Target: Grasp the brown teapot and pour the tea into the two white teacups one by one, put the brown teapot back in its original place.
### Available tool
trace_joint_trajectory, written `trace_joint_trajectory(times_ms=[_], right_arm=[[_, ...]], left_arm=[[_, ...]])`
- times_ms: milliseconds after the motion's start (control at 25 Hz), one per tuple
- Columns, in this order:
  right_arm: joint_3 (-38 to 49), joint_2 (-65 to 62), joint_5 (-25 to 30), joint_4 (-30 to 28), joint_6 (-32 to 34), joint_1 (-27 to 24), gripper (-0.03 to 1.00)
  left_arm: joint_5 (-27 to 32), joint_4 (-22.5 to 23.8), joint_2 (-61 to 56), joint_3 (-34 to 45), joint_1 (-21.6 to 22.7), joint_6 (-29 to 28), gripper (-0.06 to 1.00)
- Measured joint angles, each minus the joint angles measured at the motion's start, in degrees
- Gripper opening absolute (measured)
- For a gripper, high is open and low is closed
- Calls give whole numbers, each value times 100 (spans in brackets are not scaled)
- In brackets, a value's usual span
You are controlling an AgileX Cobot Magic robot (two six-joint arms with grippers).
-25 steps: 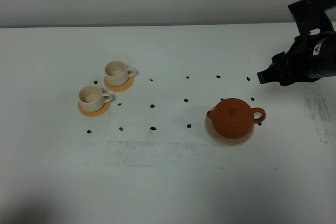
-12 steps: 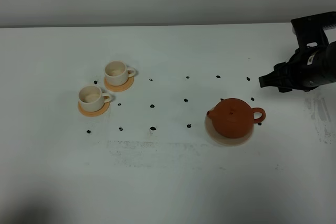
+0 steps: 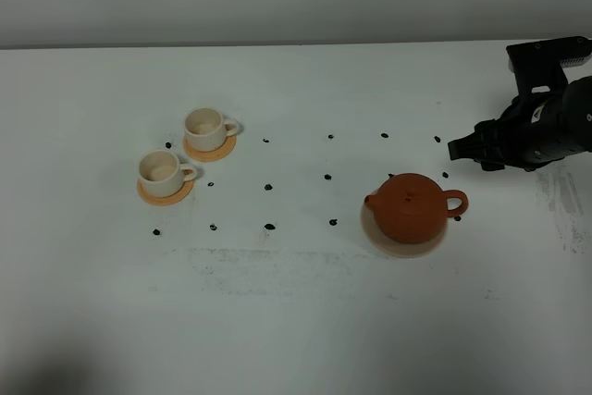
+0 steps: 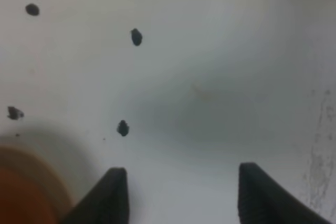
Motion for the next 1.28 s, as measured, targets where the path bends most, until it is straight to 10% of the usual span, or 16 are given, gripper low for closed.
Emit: trace_joint_trajectory(times_ms=[1280], right_arm=[[-39,262,727,40,-114,337,45]], left_arm=[[0,0,0,0,0,6,50]])
